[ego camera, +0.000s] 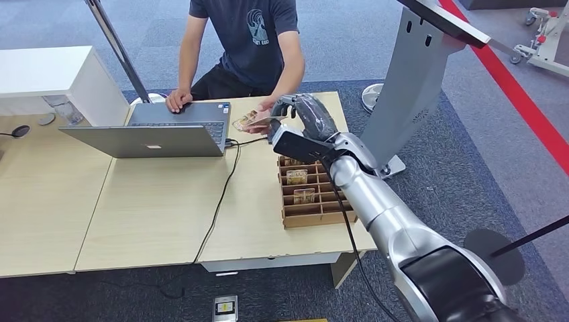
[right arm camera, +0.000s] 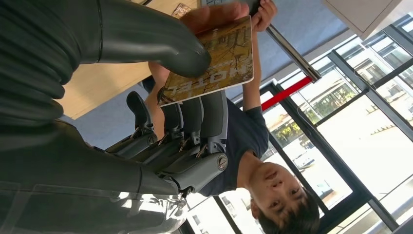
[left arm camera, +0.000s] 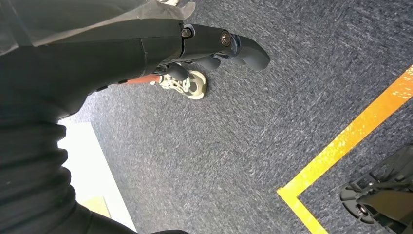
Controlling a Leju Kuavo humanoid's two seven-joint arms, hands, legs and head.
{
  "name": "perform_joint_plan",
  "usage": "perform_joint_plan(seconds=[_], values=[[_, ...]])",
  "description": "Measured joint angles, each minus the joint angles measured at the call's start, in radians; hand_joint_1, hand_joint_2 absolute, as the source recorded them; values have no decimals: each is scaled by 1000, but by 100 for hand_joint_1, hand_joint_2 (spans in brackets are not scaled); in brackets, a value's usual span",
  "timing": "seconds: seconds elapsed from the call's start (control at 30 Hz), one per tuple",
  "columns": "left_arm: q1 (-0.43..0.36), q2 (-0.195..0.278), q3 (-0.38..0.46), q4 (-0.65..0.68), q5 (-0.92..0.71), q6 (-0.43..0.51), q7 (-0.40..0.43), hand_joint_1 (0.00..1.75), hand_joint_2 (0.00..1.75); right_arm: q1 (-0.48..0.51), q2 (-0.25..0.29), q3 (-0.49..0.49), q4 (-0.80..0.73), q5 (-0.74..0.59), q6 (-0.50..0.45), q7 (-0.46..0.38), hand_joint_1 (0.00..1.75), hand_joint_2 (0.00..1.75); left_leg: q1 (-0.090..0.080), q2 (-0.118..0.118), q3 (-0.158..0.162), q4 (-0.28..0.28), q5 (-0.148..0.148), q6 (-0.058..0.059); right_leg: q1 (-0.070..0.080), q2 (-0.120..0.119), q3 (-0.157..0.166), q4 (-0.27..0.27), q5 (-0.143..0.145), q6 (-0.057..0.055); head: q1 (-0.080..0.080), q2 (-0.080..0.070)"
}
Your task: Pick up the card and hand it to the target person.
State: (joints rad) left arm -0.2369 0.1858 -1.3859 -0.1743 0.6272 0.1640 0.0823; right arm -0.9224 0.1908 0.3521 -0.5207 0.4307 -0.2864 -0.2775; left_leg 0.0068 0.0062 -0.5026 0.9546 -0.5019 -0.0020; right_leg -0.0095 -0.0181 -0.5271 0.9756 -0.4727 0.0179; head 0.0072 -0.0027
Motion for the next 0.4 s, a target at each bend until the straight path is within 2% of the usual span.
perform_joint_plan(seconds=[0.1,0.13,0.17,0.23,0.27,0.3,0.4], values=[[0,0,-1,0,0,-3,0,0,175,0,3,4,12,-1,-9,-1,164,175,0,0,0,0,0,0,0,0,0,0,0,0,0,0],[0,0,-2,0,-2,-2,1,0,175,0,3,6,16,-2,-12,-1,155,175,0,0,0,0,0,0,0,0,0,0,0,0,0,0],[0,0,-3,0,-6,3,4,0,175,0,3,7,19,-2,-16,-1,111,175,0,0,0,0,0,0,0,0,0,0,0,0,0,0],[0,0,-9,0,-15,24,13,0,87,-1,3,10,27,-3,-22,-1,24,175,0,0,0,0,0,0,0,0,0,0,0,0,0,0],[0,0,-12,0,-18,36,17,0,44,-1,3,11,30,-4,-24,-1,0,175,0,0,0,0,0,0,0,0,0,0,0,0,0,0],[0,0,-14,0,-18,47,20,0,0,-1,3,13,33,-5,-26,0,0,175,0,0,0,0,0,0,0,0,0,0,0,0,0,0],[-1,0,-16,0,-15,59,18,0,0,-1,3,19,41,-8,-35,0,0,175,0,0,0,0,0,0,0,0,0,0,0,0,0,0]])
